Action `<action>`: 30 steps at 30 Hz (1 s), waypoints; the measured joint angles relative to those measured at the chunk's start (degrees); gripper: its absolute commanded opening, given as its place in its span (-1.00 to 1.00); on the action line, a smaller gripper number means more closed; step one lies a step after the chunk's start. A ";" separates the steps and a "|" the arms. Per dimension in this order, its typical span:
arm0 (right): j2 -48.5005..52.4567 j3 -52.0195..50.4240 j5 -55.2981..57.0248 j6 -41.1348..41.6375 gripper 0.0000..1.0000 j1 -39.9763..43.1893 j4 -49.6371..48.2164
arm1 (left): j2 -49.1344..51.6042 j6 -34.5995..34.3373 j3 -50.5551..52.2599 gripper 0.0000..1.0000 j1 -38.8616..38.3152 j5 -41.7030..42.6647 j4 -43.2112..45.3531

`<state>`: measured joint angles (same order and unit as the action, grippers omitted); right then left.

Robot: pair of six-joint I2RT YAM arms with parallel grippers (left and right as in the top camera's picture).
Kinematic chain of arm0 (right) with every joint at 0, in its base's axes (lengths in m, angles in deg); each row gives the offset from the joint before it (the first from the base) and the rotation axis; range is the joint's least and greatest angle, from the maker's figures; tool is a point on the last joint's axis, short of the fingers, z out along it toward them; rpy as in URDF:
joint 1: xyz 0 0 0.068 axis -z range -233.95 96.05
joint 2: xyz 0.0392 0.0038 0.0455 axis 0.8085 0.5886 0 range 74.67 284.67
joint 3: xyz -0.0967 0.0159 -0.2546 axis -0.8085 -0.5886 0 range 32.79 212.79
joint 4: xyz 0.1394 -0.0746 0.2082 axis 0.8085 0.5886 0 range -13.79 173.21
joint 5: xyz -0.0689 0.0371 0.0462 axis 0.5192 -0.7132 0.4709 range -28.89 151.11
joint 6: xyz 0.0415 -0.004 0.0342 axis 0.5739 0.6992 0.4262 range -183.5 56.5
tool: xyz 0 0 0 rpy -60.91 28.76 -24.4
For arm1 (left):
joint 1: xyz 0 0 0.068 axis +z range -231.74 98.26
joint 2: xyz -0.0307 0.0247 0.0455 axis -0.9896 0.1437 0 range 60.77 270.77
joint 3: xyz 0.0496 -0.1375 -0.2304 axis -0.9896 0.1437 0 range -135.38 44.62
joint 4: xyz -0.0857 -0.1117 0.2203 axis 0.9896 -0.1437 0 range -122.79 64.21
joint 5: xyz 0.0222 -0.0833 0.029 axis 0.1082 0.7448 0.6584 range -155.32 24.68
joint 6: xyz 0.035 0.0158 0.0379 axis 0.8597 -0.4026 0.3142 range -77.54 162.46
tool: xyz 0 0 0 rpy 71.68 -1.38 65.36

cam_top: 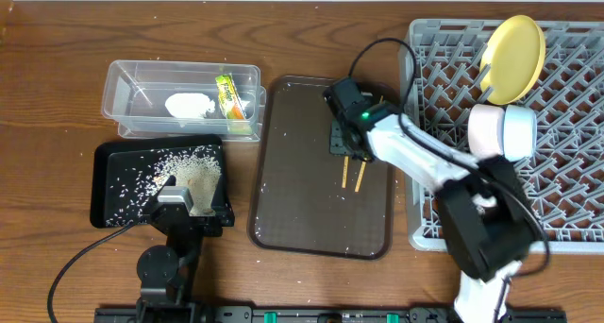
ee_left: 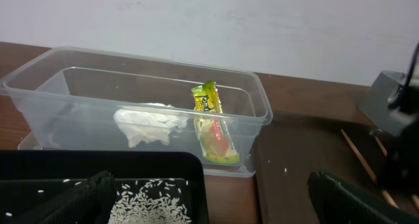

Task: Sort waste into correct bins and load items into the dishwasher rack
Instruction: 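Grasp one wooden chopstick on the brown tray with the right gripper, then carry the chopstick to the rack and insert it upright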

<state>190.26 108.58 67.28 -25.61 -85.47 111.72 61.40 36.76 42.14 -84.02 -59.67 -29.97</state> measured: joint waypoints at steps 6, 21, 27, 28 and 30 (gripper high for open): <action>0.94 0.57 -0.15 1.81 -0.98 0.50 -0.66 | 0.00 0.00 0.00 0.93 0.00 0.00 0.00; -24.28 0.00 -4.92 -13.14 -0.98 10.82 3.98 | 0.00 0.00 0.00 0.93 0.00 0.00 0.00; -28.85 0.92 -2.99 -20.28 -0.97 21.05 9.22 | 0.00 0.00 0.00 0.93 0.00 0.00 0.00; -27.89 0.90 -2.71 -21.05 -0.97 21.79 10.29 | 0.00 0.00 0.00 0.92 0.00 0.00 0.00; -25.64 0.81 -2.43 -22.23 -0.65 22.64 12.26 | 0.00 0.00 0.00 0.92 0.00 0.00 0.00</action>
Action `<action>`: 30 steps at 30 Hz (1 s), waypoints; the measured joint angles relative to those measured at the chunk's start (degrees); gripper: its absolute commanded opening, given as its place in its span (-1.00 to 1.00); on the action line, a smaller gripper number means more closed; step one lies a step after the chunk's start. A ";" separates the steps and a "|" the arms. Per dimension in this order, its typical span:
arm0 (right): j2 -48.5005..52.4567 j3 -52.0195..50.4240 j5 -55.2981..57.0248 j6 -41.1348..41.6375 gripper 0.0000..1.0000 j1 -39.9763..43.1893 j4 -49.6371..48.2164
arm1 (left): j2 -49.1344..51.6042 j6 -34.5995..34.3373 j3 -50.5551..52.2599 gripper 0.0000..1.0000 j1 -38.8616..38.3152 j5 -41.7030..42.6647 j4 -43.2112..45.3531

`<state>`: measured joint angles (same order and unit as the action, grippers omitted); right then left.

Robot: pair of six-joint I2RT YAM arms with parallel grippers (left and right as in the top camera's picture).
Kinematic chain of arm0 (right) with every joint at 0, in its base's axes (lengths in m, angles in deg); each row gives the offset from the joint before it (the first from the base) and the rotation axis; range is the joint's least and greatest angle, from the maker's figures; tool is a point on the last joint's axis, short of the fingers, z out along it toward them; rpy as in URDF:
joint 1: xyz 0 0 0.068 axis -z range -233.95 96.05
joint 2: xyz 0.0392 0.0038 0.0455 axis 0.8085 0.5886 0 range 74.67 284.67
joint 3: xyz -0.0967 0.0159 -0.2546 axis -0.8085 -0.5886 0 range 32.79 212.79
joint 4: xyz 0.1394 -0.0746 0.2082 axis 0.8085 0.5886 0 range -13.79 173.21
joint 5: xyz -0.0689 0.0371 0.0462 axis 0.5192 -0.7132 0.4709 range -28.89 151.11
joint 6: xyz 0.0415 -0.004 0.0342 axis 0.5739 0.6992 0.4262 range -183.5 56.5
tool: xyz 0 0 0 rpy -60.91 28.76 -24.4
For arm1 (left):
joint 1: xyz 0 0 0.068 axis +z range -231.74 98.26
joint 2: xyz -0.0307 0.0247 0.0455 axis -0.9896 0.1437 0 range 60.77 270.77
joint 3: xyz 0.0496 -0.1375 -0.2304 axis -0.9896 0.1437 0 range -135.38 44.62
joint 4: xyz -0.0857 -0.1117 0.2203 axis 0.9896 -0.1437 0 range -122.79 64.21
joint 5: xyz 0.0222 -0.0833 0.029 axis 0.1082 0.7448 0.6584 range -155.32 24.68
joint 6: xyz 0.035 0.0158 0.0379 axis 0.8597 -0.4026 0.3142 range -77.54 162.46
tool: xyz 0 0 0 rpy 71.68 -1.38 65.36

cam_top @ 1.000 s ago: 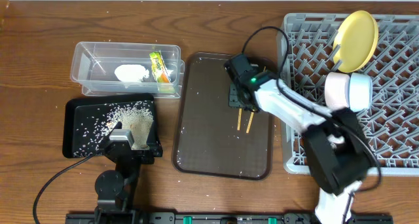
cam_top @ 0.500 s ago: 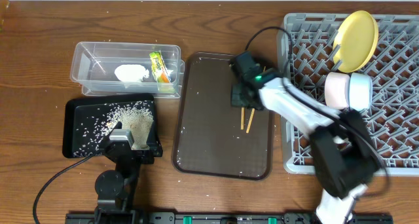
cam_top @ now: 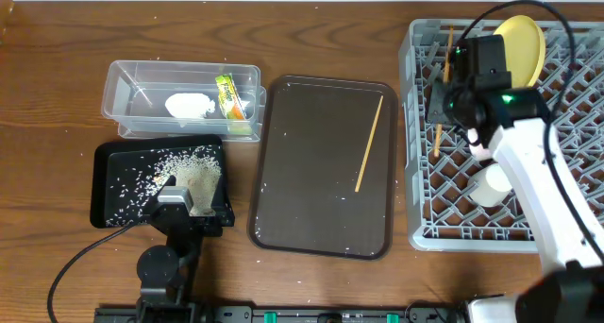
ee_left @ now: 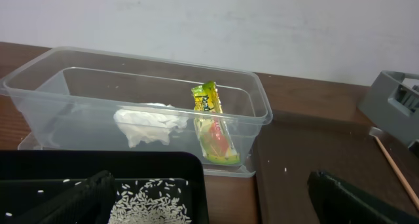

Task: Sort waste into correct bins and load items into the dishwasher rack
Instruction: 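Carry the chopstick to the rack and insert it upright, then grasp the second wooden chopstick with the right gripper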

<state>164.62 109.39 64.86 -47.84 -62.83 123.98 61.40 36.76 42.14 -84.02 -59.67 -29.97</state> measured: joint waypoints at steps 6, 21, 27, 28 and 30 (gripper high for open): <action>3.89 -0.66 0.46 -3.54 -0.08 -0.96 1.64 | 0.00 0.00 0.00 0.92 0.00 0.00 0.00; 8.11 -1.51 3.45 12.41 0.03 -23.93 0.96 | 0.00 0.00 0.00 0.93 0.00 0.00 0.00; 19.91 -2.62 6.78 21.75 -0.40 -24.46 -2.19 | 0.00 0.00 0.00 0.92 0.00 0.00 0.00; 21.42 -2.73 6.82 22.80 -0.52 -24.46 -2.43 | 0.00 0.00 0.00 0.93 0.00 0.00 0.00; 23.45 -2.97 6.86 24.63 -0.68 -24.39 -2.49 | 0.00 0.00 0.00 0.93 0.00 0.00 0.00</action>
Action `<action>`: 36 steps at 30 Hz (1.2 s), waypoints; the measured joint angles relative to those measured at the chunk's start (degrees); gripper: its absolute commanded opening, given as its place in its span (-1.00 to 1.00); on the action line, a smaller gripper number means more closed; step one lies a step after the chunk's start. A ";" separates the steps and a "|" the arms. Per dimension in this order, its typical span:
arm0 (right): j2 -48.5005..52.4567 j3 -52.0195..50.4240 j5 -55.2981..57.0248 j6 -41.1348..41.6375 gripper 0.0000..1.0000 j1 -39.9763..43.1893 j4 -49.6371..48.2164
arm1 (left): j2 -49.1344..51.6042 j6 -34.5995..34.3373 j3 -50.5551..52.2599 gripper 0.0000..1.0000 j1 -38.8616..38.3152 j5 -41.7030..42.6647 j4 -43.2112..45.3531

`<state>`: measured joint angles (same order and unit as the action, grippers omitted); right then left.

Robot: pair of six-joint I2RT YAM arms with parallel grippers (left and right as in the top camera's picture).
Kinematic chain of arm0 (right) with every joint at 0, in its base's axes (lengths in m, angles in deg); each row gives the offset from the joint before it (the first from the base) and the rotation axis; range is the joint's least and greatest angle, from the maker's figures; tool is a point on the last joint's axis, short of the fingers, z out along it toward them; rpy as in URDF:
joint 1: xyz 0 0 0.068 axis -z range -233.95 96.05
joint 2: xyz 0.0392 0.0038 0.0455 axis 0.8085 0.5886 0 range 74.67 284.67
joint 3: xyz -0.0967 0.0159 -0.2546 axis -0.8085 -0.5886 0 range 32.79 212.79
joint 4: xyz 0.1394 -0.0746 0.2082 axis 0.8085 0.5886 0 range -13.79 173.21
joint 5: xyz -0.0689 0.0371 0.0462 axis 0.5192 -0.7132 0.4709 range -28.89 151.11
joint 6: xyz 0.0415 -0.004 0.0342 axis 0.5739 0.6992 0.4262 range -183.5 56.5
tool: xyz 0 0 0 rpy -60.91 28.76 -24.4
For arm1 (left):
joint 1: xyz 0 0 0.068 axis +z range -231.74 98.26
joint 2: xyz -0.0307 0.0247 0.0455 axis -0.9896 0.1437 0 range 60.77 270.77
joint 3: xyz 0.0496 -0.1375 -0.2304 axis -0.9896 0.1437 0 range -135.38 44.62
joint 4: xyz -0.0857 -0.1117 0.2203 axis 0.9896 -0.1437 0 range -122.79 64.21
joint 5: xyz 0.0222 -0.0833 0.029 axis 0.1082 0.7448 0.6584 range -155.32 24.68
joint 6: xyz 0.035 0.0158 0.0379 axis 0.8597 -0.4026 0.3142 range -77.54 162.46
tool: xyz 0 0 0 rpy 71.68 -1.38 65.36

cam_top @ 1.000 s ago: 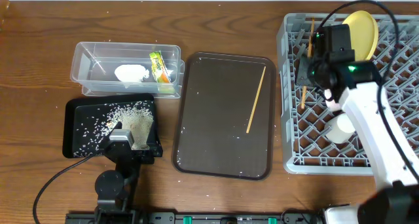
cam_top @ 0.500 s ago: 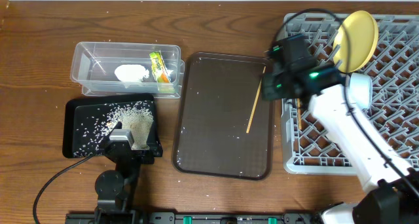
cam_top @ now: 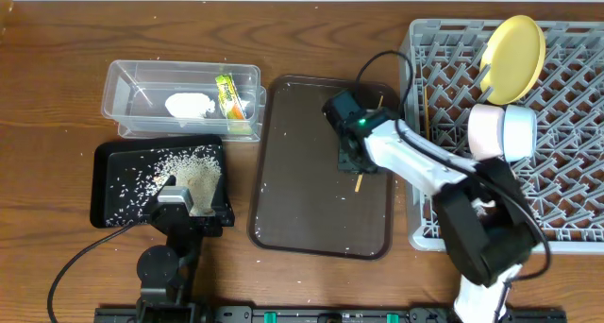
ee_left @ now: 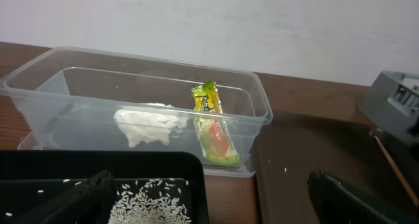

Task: Sort waste into correct bins and load items into the dishwasher rack
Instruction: 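Grasp the second wooden chopstick with the right gripper, then carry the second chopstick to the rack and insert it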

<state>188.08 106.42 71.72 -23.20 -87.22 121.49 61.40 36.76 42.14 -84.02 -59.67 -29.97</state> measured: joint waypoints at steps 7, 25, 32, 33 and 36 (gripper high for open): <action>-0.57 0.20 -0.94 -0.33 -0.98 2.03 0.50 | 0.00 0.00 0.00 0.92 0.00 0.00 0.00; -23.58 0.92 -1.77 -25.27 -0.22 20.22 3.28 | 0.00 0.00 0.00 0.92 0.00 0.00 0.00; -21.57 -0.24 -5.11 -26.38 -0.10 19.85 3.85 | 0.00 0.00 0.00 0.93 0.00 0.00 0.00; -22.12 -0.24 -7.04 -26.38 -0.09 19.58 3.15 | 0.00 -0.02 0.00 0.92 0.00 0.00 0.00; -24.52 -0.22 -13.05 -26.36 -0.04 17.20 0.61 | 0.00 0.00 0.00 0.92 0.00 0.00 0.00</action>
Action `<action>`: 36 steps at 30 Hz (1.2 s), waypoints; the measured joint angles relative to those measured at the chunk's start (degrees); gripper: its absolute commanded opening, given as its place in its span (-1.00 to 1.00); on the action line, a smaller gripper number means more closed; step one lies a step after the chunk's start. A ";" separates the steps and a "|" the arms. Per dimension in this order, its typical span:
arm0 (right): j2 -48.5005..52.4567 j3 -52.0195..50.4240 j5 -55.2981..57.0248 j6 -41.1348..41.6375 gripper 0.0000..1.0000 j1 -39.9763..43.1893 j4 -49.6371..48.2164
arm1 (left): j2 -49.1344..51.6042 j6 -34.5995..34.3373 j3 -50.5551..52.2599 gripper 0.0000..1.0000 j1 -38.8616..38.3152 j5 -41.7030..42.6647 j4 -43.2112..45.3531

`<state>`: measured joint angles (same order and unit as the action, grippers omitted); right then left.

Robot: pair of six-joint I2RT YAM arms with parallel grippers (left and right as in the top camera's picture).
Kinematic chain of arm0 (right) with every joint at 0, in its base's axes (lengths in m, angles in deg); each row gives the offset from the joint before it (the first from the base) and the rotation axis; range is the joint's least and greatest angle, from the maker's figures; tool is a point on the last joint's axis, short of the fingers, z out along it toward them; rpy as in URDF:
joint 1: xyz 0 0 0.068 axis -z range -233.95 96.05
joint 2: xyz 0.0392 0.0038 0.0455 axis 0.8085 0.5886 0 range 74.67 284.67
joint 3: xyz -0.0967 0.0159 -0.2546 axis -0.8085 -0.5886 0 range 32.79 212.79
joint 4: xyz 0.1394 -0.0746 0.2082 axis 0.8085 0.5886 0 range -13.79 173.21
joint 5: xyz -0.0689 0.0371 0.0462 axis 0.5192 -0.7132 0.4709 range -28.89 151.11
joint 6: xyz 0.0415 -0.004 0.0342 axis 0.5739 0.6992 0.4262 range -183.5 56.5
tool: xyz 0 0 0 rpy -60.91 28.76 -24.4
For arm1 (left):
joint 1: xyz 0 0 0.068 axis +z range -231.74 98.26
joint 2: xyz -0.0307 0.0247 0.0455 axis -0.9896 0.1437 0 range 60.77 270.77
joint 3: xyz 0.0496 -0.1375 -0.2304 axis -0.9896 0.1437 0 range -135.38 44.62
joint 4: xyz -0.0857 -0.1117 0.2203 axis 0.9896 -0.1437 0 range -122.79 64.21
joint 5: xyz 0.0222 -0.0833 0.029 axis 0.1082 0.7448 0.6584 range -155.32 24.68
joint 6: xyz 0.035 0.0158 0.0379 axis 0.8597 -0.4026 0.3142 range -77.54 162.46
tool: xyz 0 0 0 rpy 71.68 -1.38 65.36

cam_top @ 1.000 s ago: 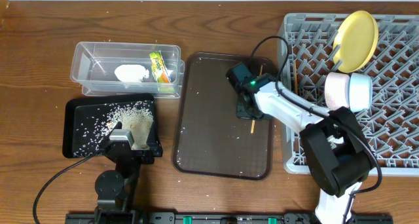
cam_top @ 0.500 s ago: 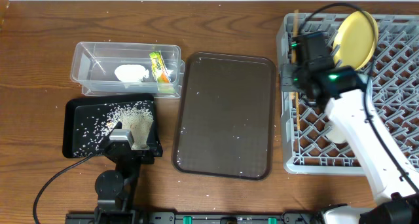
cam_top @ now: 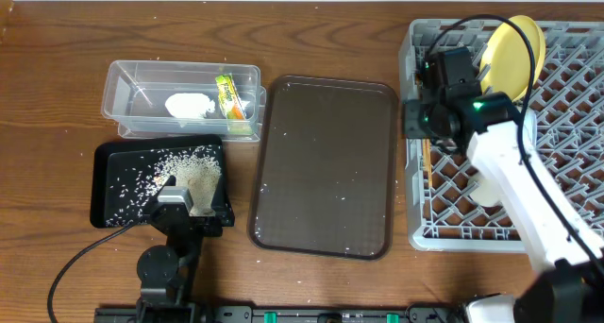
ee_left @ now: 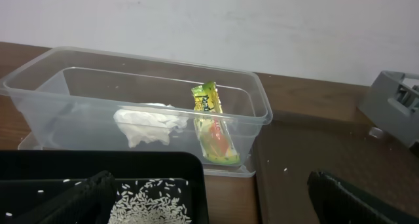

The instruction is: Sort waste into correct bins and load items into the dishwasher rack

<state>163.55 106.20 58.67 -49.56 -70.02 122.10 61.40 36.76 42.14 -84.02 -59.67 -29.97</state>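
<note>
My right gripper (cam_top: 418, 118) hangs over the left edge of the grey dishwasher rack (cam_top: 566, 172), shut on a wooden chopstick (cam_top: 424, 158) whose end shows just below it among the rack's bars. The brown tray (cam_top: 326, 162) in the middle holds only crumbs. My left gripper (ee_left: 213, 199) rests open at the front left, over the black tray of rice (cam_top: 109, 186), with nothing between its fingers (ee_left: 85, 194). The clear bin (ee_left: 258, 96) holds a green snack wrapper (ee_left: 211, 122) and a crumpled white tissue (ee_left: 149, 122).
A yellow plate (cam_top: 514, 44) stands upright at the rack's back. A white cup (cam_top: 483, 186) lies in the rack, partly under my right arm. Rice grains are scattered over the black tray. Bare wooden tabletop (cam_top: 57, 106) lies to the left.
My right gripper was down on the brown tray at the last chopstick. It is now over the rack's left edge and the chopstick is gone from the tray. The left arm has not moved.
Two chopsticks lay on the brown tray under my right gripper. Then the gripper held one over the rack while one stayed on the tray. Then one lay in the rack and the gripper was back at the tray. Now the tray is bare of chopsticks.
</note>
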 measured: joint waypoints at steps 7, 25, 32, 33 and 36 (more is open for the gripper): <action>-3.15 0.15 -6.80 0.02 -0.06 -8.83 -0.26 | 0.00 0.00 0.00 0.93 0.00 0.00 0.00; -28.50 0.48 -7.87 -2.54 0.98 -9.66 -3.54 | 0.00 0.00 0.00 0.92 0.00 0.00 0.00; -31.19 0.48 -7.87 -2.54 0.99 -9.66 -2.97 | 0.00 0.00 0.00 0.93 0.00 0.00 0.00; -31.19 0.48 -7.87 -2.54 0.99 -9.66 -2.91 | 0.00 0.00 0.00 0.93 0.00 0.00 0.00; -31.12 0.48 -7.85 -2.54 0.99 -9.66 -1.42 | 0.00 0.00 0.00 0.92 0.00 0.00 0.00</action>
<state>132.43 106.68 50.83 -52.10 -79.68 120.68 61.40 36.76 42.14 -84.02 -59.67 -29.97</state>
